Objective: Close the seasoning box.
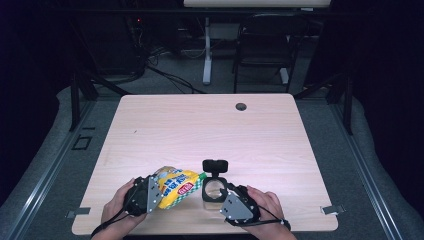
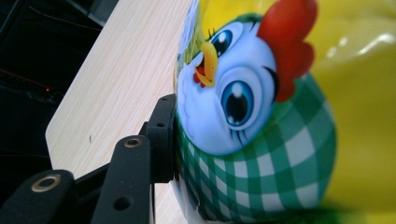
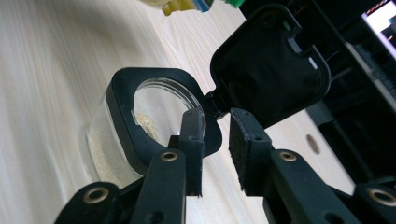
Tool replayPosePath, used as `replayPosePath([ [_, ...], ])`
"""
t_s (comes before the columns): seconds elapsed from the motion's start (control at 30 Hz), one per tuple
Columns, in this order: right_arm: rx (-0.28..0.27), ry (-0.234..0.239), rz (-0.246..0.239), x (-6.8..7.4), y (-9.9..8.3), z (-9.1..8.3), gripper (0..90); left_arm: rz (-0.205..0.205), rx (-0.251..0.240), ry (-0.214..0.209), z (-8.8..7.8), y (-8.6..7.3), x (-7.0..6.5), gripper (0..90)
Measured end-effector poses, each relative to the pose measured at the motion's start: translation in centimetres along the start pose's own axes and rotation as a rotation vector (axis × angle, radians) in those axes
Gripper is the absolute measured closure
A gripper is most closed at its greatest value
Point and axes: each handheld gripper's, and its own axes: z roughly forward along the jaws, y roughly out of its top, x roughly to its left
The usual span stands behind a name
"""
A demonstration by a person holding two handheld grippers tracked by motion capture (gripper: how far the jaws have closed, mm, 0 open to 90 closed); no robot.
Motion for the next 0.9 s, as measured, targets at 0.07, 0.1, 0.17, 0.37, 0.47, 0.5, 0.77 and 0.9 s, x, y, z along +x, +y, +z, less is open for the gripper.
replayPosePath([
  [0.07,0.01,-0.019,-0.049,0.2,0.2,-0.1,76.4,0.006,0.002,0.004,-0.1,0.1,0.0,57.5],
  [0.1,0.007,-0.032,-0.067,0.4,0.3,-0.1,76.5,0.007,0.001,0.006,-0.1,0.1,0.0,57.5],
  [0.17,0.019,-0.065,-0.138,0.7,0.6,-0.2,77.2,0.005,0.001,0.01,-0.1,0.2,-0.1,57.6],
  [0.37,0.017,-0.118,-0.261,1.4,1.2,-0.3,78.0,0.005,0.004,0.017,-0.1,0.2,-0.1,57.5],
  [0.47,0.029,-0.159,-0.348,1.8,1.7,-0.5,78.1,0.006,0.005,0.021,-0.1,0.2,-0.1,57.5],
  [0.5,0.013,-0.167,-0.352,1.9,1.8,-0.4,78.1,0.006,0.005,0.022,-0.1,0.2,-0.1,57.5],
  [0.77,0.01,-0.188,-0.406,2.0,2.5,-0.5,78.0,0.018,0.012,0.039,0.0,0.3,-0.2,57.6],
  [0.9,0.009,-0.192,-0.418,2.0,2.8,-0.6,78.1,0.03,0.02,0.044,0.0,0.4,-0.2,57.5],
])
